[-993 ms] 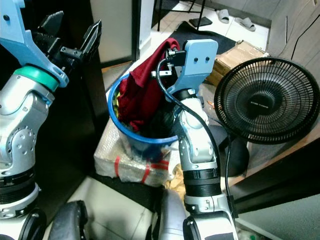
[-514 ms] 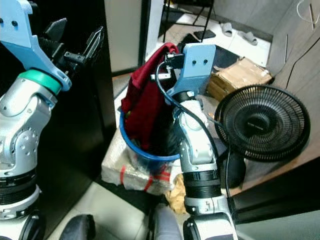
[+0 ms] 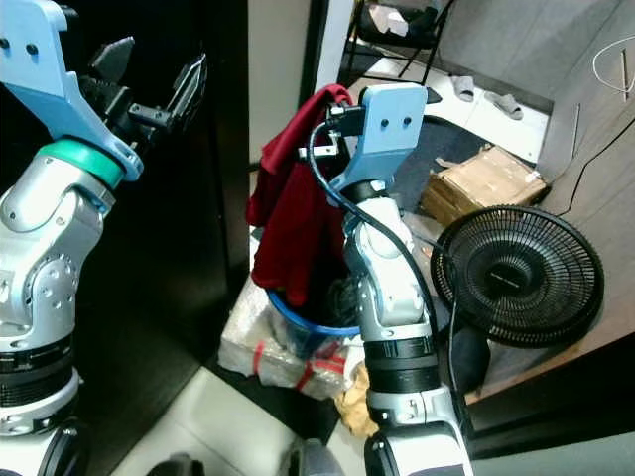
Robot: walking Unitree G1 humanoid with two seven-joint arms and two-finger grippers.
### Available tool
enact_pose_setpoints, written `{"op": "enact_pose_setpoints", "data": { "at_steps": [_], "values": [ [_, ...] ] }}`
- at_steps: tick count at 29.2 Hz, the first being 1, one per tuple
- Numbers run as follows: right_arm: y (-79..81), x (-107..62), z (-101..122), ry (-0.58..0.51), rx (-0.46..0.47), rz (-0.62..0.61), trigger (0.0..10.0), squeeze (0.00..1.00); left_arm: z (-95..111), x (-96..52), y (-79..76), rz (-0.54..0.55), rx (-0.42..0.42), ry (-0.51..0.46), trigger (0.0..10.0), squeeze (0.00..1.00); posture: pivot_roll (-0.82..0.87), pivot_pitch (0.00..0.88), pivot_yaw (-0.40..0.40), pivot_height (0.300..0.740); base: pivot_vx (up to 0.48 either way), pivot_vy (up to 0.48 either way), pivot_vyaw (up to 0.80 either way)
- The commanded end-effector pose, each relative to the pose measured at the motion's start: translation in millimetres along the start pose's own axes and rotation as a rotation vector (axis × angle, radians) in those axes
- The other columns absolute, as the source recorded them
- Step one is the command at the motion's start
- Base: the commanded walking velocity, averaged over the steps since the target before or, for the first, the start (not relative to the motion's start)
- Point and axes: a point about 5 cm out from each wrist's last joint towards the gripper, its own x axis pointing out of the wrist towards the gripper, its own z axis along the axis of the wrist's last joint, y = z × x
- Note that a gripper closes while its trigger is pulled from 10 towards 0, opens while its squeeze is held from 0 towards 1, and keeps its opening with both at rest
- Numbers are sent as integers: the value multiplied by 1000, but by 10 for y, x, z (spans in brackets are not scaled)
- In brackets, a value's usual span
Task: Clothes washing
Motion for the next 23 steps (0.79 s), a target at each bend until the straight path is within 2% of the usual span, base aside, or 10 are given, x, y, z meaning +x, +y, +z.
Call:
{"op": "enact_pose_setpoints", "data": {
  "at_steps": [1,7,12,14,17,18,20,21,22,23],
  "values": [
    [-16,-7,43,-23,-11,-3,10000,0,-60,-10,-23,-7,-7,14,10000,0,64,22,-41,720,0,0,0],
    [-15,-18,-4,1,-31,4,10000,0,-133,-29,-23,-1,-11,38,10000,0,60,23,-43,740,0,0,0],
    [10,-109,-240,94,-99,50,10000,0,-273,-100,-18,-16,-34,98,10000,0,59,28,-45,740,0,0,0],
    [-4,-210,-385,134,-100,61,10000,0,-411,-206,-30,-59,-25,159,10000,0,60,32,-46,740,0,0,0],
    [-32,-305,-506,165,-116,63,10000,0,-560,-325,-13,-72,39,218,10000,0,59,35,-45,740,0,0,0],
    [-61,-359,-570,182,-126,56,10000,0,-646,-393,6,-68,96,251,10000,0,58,36,-42,740,0,0,0],
    [-129,-477,-706,231,-147,32,10000,0,-829,-521,110,-4,196,331,10000,0,58,38,-40,740,0,0,0],
    [-129,-477,-706,231,-147,32,10000,0,-829,-521,110,-4,196,331,10000,0,58,38,-40,740,0,0,0],
    [-181,-561,-795,268,-160,12,10000,0,-948,-604,216,71,246,385,10000,0,57,38,-39,740,0,0,0],
    [-181,-561,-795,268,-160,12,10000,0,-948,-604,216,71,246,385,10000,0,57,38,-39,740,0,0,0]
  ]
}}
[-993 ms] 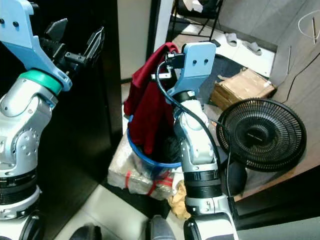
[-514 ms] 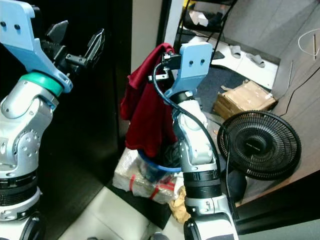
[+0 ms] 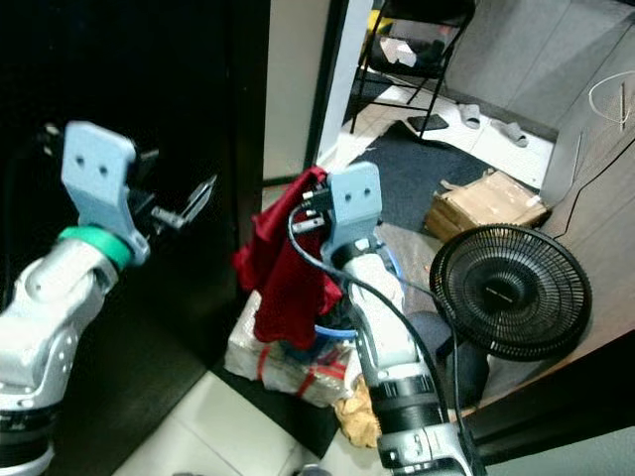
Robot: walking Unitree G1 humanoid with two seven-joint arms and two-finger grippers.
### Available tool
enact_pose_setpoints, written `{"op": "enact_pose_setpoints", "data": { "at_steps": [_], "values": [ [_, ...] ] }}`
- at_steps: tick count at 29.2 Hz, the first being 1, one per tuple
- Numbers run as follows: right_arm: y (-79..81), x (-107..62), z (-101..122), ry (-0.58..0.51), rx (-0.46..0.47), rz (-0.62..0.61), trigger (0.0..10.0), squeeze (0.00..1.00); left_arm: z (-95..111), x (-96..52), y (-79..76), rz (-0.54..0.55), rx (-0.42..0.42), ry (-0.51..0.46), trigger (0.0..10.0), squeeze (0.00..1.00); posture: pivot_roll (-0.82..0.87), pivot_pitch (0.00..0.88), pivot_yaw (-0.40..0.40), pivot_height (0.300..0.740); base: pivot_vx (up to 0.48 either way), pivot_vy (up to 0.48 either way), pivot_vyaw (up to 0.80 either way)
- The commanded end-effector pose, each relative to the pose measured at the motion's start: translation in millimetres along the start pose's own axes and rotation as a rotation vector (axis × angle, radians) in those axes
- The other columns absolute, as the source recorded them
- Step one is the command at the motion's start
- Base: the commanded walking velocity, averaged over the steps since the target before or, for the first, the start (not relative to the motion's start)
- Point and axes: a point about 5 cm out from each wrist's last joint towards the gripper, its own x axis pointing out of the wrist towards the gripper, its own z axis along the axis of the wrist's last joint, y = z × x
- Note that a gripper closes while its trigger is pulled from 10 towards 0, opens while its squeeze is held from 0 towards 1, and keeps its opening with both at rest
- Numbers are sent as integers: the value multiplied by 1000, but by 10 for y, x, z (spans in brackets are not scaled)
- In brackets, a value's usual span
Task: Clothes washing
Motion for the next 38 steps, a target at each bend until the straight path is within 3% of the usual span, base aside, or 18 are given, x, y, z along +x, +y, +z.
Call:
{"op": "enact_pose_setpoints", "data": {
  "at_steps": [1,9,12,38],
  "values": [
    [-74,-61,-107,32,-12,-35,10000,0,-141,-21,50,64,21,52,10000,0,56,38,-39,740,0,0,0],
    [-66,-74,-151,40,-1,-49,10000,0,-236,-54,82,118,-15,74,10000,0,49,38,-29,740,0,0,-441],
    [-44,2,-50,-9,17,-60,10000,0,-181,-21,101,139,-60,44,10000,0,50,39,-20,740,0,0,-800],
    [29,35,-4,-48,67,-86,10000,0,-124,21,46,121,-60,9,10000,0,61,54,7,740,0,0,-800]
  ]
}}
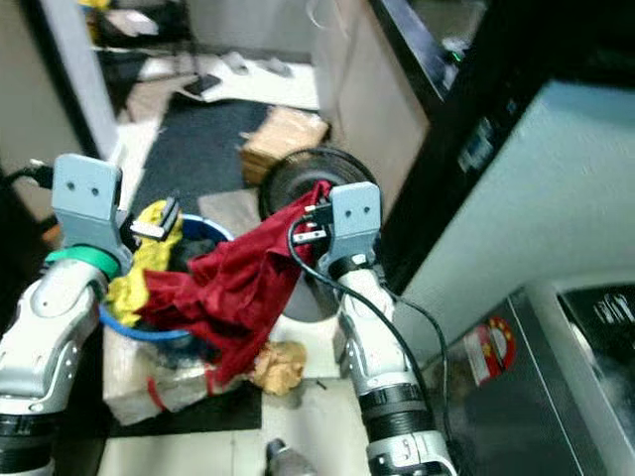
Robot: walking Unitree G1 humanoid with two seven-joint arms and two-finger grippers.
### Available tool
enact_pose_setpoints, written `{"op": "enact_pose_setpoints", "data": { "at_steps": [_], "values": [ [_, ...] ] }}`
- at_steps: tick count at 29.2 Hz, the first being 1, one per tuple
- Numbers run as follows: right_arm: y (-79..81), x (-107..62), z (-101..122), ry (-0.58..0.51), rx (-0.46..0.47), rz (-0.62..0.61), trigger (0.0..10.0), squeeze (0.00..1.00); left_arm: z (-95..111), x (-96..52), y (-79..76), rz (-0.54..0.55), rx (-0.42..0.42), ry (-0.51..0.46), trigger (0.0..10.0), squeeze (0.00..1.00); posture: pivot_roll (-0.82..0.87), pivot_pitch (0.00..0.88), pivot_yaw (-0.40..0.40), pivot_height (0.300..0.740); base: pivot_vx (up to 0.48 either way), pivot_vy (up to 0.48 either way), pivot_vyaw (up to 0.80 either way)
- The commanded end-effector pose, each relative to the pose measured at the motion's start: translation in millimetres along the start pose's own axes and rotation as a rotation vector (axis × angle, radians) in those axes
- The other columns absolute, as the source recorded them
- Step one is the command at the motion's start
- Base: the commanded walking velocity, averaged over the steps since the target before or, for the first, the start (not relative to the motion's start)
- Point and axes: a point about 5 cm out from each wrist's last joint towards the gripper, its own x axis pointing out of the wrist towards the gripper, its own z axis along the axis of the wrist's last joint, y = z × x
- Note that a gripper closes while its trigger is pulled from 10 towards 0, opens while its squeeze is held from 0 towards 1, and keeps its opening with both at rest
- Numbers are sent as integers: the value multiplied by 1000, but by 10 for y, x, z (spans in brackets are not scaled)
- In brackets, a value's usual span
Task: Clothes washing
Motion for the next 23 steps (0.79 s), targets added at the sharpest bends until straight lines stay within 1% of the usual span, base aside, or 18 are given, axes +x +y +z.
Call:
{"op": "enact_pose_setpoints", "data": {
  "at_steps": [1,6,9,10,16,17,18,19,20,21,22,23],
  "values": [
    [-32,17,75,-36,14,-22,10000,0,16,11,-47,-21,-2,-8,10000,0,61,54,7,740,0,0,-800],
    [4,63,175,-73,32,-16,10000,0,41,21,-61,-28,-7,-17,10000,0,64,52,9,740,0,0,-800],
    [15,123,318,-120,61,-22,10000,0,50,27,-63,-31,-7,-21,10000,0,65,48,12,740,0,0,-800],
    [15,123,318,-120,61,-22,10000,0,50,27,-63,-31,-7,-21,10000,0,65,48,12,740,0,0,-800],
    [-45,243,655,-234,91,-57,10000,0,56,34,-70,-37,-7,-24,10000,0,65,44,14,740,0,0,-800],
    [-45,243,655,-234,91,-57,10000,0,56,34,-70,-37,-7,-24,10000,0,65,44,14,740,0,0,-800],
    [-136,312,913,-329,90,-98,10000,0,63,39,-73,-39,-7,-26,10000,0,65,43,14,740,0,0,-800],
    [-136,312,913,-329,90,-98,10000,0,63,39,-73,-39,-7,-26,10000,0,65,43,14,740,0,0,-800],
    [-172,331,1008,-364,86,-114,10000,0,66,41,-73,-40,-7,-26,10000,0,65,43,14,740,0,0,-800],
    [-241,347,1131,-410,69,-138,10000,0,70,42,-73,-40,-7,-27,10000,0,69,40,13,740,0,0,-800],
    [-241,347,1131,-410,69,-138,10000,0,70,42,-73,-40,-7,-27,10000,0,69,40,13,740,0,0,-800],
    [-327,353,1263,-457,48,-164,10000,0,74,42,-70,-40,-7,-28,10000,0,69,40,13,740,0,0,-800]
  ]
}}
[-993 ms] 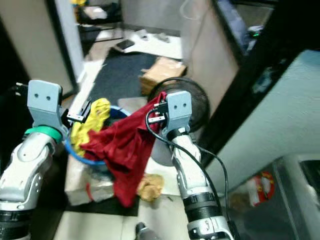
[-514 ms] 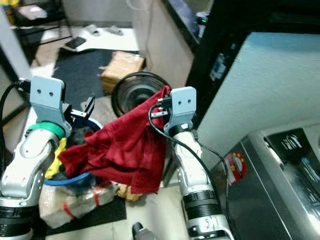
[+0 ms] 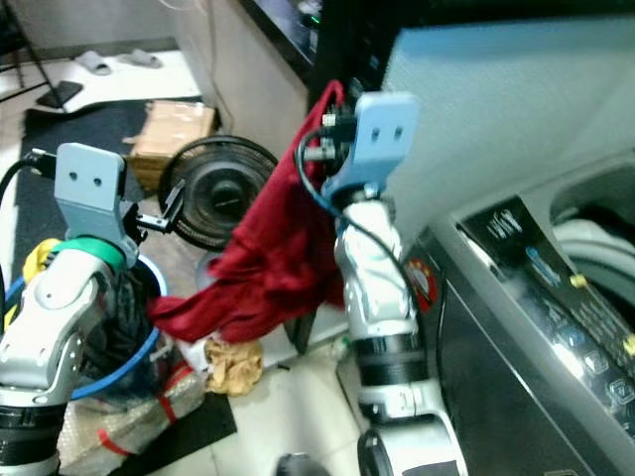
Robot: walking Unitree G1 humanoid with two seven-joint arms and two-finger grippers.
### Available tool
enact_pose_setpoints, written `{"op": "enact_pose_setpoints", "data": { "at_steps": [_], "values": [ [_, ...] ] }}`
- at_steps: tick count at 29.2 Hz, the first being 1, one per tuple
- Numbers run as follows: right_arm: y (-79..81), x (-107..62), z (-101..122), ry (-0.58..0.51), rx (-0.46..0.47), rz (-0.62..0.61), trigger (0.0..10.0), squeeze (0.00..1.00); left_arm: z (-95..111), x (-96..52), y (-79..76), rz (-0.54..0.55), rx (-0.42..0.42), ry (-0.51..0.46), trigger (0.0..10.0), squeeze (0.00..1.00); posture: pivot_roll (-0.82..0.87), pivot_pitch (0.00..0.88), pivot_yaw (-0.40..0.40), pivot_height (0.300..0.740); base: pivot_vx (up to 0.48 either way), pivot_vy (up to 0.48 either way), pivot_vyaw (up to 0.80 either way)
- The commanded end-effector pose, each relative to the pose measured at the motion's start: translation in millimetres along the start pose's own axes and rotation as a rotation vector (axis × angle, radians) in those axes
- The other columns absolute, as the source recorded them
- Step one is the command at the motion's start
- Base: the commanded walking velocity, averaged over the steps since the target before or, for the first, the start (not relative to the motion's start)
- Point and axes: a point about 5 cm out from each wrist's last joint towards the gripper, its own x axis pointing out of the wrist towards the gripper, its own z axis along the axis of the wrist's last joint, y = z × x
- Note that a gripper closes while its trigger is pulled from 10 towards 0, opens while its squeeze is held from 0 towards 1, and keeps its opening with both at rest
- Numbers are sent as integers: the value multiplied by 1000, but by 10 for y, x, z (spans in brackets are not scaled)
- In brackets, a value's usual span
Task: Clothes washing
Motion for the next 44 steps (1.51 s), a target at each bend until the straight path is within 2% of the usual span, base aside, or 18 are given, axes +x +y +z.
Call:
{"op": "enact_pose_setpoints", "data": {
  "at_steps": [1,5,6,7,8,9,10,14,18,22,25,27,32,34,44],
  "values": [
    [-201,109,361,-155,-15,-77,10000,0,4,-10,-12,-8,2,-4,10000,0,74,37,13,740,0,0,-800],
    [-216,123,422,-176,-13,-79,10000,0,4,-12,-10,-7,3,-4,10000,0,74,37,13,740,0,0,-800],
    [-211,143,534,-215,-13,-73,10000,0,3,-12,-6,-7,3,-4,10000,0,69,36,15,740,0,0,-800],
    [-211,143,534,-215,-13,-73,10000,0,3,-12,-6,-7,3,-4,10000,0,69,36,15,740,0,0,-800],
    [-182,176,733,-289,-8,-61,10000,0,-1,-7,-6,-7,2,-3,10000,0,65,36,18,740,0,0,-800],
    [-182,176,733,-289,-8,-61,10000,0,-1,-7,-6,-7,2,-3,10000,0,65,36,18,740,0,0,-800],
    [-137,194,913,-355,-12,-45,10000,0,1,-1,-17,-10,0,-4,10000,0,65,36,18,740,0,0,-800],
    [-76,201,1078,-420,-8,-16,10000,0,37,13,-29,-13,-4,-16,10000,0,66,36,17,740,0,0,-200],
    [-49,200,1088,-421,4,-4,10000,0,75,16,-17,-12,-6,-27,10000,0,68,39,15,740,0,0,0],
    [39,192,1116,-428,57,20,10000,0,337,44,49,-3,-16,-117,10000,0,71,41,12,740,0,0,-800],
    [52,188,1126,-430,65,23,10000,0,420,53,54,-5,-17,-148,10000,0,71,41,12,740,0,0,-800],
    [77,184,1130,-428,74,30,10000,0,597,60,46,-19,7,-219,10000,0,67,42,11,740,0,0,-800],
    [94,177,1109,-415,73,34,10000,0,659,57,37,-31,14,-245,10000,0,70,42,10,740,0,0,-800],
    [120,158,1025,-377,63,39,10000,0,708,56,31,-39,10,-262,10000,0,70,44,11,740,0,0,-800],
    [109,165,849,-288,46,28,10000,0,687,58,14,-43,4,-253,10000,0,70,44,11,740,0,0,-523]
  ]
}}
